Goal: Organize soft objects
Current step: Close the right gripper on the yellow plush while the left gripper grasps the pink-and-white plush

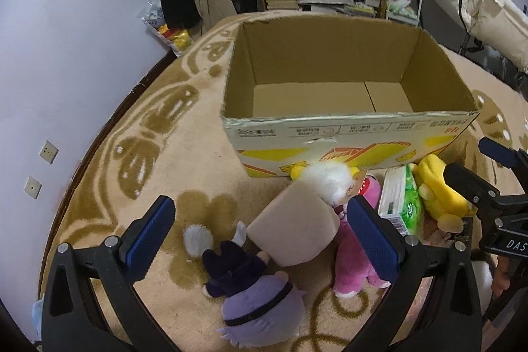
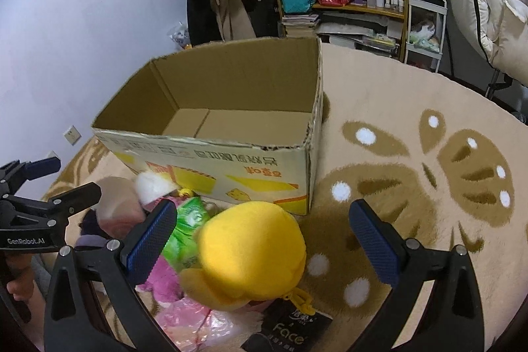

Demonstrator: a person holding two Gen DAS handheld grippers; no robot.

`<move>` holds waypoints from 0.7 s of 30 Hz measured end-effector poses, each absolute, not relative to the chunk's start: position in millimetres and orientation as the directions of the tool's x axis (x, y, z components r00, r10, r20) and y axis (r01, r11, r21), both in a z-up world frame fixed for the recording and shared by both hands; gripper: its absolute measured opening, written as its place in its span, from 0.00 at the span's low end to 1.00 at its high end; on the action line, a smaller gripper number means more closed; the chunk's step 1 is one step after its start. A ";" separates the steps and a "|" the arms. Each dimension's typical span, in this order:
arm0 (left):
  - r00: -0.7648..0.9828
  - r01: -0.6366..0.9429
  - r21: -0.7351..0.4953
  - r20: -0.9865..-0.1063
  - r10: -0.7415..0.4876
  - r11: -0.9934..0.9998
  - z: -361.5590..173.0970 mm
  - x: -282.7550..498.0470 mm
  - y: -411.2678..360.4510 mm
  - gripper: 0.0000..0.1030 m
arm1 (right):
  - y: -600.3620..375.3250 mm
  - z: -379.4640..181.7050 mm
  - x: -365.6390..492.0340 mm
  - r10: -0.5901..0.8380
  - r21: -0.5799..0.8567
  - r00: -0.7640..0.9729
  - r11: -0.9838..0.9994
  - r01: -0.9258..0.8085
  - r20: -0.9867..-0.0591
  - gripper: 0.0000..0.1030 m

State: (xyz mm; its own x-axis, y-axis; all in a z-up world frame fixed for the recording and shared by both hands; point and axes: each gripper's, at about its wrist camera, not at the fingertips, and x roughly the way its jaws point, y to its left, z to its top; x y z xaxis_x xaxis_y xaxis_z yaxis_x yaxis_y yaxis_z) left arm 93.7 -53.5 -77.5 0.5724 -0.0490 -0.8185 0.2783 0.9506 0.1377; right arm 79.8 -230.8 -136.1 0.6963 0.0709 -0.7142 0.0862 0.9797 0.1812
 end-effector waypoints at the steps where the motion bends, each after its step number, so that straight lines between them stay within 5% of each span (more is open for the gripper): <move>1: 0.568 0.282 0.138 -0.822 -0.049 0.950 -79.8 94.7 -55.1 1.00 | -231.6 -139.3 81.5 0.075 0.186 0.691 0.979 0.088 -0.719 1.00; 14: 0.493 0.311 0.167 -0.870 -0.009 0.936 -116.6 109.6 -62.1 1.00 | -238.3 -171.3 95.4 0.153 0.257 0.619 0.963 0.082 -0.770 1.00; 21: 0.461 0.321 0.128 -0.887 -0.037 0.939 -124.2 111.4 -59.7 1.00 | -240.3 -173.5 94.6 0.217 0.319 0.592 0.945 0.071 -0.776 0.91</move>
